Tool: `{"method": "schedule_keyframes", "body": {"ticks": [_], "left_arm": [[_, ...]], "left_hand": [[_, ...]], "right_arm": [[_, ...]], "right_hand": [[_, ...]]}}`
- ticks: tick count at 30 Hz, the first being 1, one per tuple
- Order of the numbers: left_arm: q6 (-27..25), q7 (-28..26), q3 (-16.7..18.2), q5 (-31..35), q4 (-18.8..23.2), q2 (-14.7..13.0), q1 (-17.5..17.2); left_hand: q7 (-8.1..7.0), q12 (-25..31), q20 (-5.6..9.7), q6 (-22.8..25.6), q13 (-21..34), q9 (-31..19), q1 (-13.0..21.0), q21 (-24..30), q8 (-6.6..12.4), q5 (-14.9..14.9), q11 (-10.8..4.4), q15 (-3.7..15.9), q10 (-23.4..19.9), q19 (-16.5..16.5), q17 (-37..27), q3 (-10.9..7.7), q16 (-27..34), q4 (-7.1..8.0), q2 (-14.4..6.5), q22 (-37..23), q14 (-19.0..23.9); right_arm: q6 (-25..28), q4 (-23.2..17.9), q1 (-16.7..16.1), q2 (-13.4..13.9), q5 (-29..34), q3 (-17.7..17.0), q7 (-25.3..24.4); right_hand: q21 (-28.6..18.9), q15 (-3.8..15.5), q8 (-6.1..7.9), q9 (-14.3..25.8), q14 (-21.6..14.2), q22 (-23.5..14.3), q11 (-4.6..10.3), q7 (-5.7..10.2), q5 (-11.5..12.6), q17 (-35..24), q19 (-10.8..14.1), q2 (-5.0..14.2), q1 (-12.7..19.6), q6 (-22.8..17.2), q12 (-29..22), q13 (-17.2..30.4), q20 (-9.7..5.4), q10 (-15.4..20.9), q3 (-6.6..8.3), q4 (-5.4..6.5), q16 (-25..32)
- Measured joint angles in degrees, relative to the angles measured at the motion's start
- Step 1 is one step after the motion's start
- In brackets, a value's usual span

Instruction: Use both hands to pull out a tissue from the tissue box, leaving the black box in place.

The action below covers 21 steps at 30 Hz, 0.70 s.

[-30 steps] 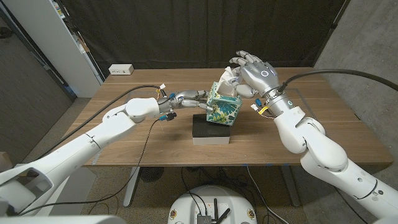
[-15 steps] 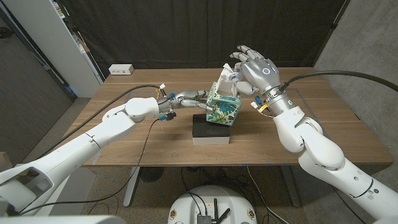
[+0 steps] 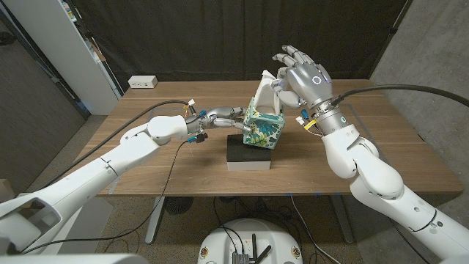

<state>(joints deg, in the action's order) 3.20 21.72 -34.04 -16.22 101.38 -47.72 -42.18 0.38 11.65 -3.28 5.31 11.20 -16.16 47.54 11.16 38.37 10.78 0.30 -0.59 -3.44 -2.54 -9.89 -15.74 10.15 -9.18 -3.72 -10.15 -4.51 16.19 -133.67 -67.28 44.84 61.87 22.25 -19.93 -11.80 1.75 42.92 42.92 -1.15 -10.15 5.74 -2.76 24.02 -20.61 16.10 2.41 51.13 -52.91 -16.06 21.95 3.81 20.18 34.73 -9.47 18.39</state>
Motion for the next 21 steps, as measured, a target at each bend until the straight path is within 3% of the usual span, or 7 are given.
{"method": "schedule_keyframes", "body": {"ticks": [21], "left_arm": [[1.20,0.02,0.82,-0.58,0.20,-0.95,-1.13]], "left_hand": [[0.00,0.00,0.00,0.00,0.00,0.00,0.01,0.00,0.00,-0.05,0.00,0.00,-0.01,0.00,0.00,-0.27,0.00,-0.20,0.02,0.00,0.00]], "right_arm": [[0.02,2.56,1.95,-2.83,2.17,2.21,-6.65]], "right_hand": [[0.00,0.00,0.00,0.07,0.00,0.00,0.10,0.73,1.49,0.01,0.00,-0.51,-1.44,0.73,0.39,0.29,-0.01,0.72,0.78,0.31,0.00]]}}
